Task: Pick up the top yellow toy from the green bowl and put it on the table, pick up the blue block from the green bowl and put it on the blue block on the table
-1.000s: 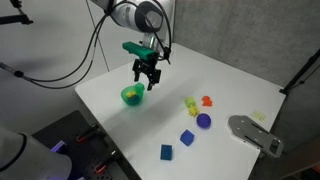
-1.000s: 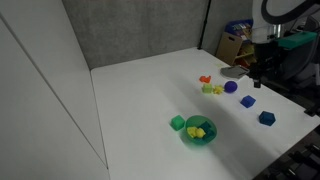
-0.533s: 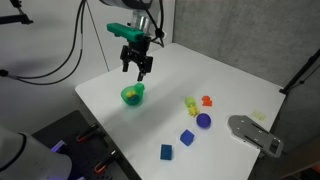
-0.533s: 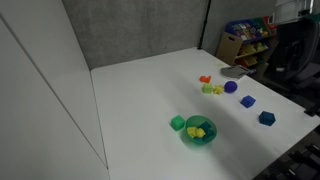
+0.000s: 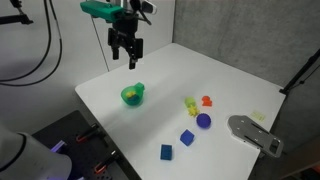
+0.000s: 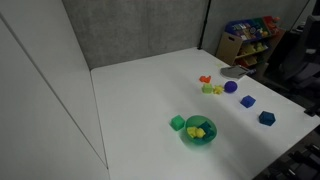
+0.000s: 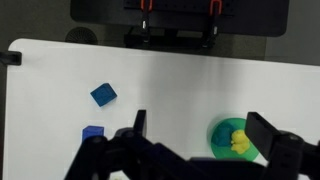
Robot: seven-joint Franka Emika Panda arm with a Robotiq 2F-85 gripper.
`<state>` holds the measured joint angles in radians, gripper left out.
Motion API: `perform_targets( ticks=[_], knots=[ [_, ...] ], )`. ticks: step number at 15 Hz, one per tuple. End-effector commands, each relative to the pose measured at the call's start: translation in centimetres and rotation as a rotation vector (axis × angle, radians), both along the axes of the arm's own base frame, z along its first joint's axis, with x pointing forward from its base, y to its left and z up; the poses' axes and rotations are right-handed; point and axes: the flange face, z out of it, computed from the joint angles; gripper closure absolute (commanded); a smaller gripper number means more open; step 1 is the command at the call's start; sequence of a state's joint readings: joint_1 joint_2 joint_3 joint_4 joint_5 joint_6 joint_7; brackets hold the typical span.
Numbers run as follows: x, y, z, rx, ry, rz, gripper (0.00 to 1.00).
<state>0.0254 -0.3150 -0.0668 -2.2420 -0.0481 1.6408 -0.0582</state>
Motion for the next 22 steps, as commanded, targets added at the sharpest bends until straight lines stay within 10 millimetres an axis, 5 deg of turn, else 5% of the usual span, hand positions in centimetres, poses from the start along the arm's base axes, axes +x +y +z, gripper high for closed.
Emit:
perform_targets(
  ticks=[1,8,22],
  knots=[
    [-1.4,0.1,1.8,0.011,-0.099,-0.017,0.0],
    [-1.6,1.0,2.0,0.073,-0.295,-0.081,0.0],
    [-1.2,1.5,1.0,0.062,-0.291,-0.06,0.0]
  ],
)
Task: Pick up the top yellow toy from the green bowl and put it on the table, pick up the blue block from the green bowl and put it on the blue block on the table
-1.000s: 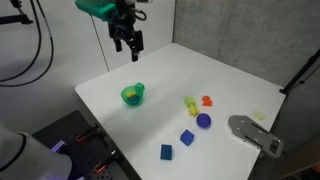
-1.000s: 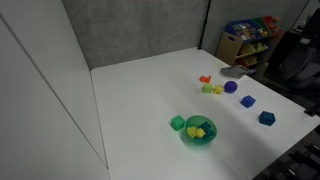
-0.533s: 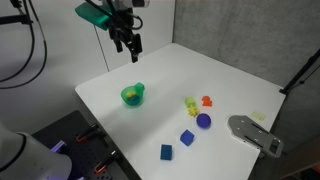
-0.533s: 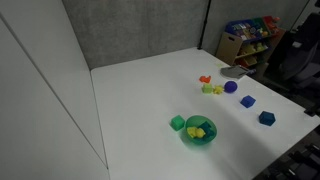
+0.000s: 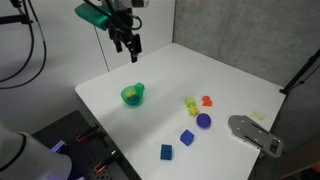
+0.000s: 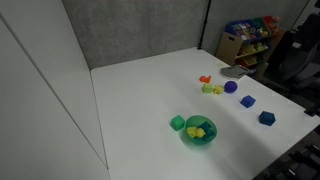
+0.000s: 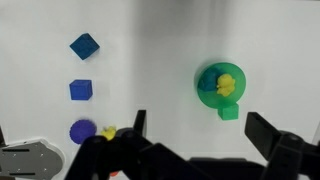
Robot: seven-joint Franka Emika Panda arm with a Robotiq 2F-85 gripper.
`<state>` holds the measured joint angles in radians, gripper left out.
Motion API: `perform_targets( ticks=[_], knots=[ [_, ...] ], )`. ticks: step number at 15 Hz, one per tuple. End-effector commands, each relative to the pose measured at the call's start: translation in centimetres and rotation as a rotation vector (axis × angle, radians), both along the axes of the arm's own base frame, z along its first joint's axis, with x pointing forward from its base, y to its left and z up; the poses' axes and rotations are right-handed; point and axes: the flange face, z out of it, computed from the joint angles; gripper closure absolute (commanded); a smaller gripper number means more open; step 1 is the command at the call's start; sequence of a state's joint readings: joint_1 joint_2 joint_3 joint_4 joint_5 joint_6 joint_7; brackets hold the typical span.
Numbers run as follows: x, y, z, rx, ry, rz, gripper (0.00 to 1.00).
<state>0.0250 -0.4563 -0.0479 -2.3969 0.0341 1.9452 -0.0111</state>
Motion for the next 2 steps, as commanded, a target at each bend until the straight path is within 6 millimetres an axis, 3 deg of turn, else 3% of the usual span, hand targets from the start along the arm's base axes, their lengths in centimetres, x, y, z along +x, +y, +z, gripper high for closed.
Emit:
perform_targets(
  ticks=[1,2],
  knots=[
    [0.01,-0.01,0.05,0.0,0.001,0.0,0.0],
    [0.01,-0.01,0.05,0.0,0.001,0.0,0.0]
  ],
)
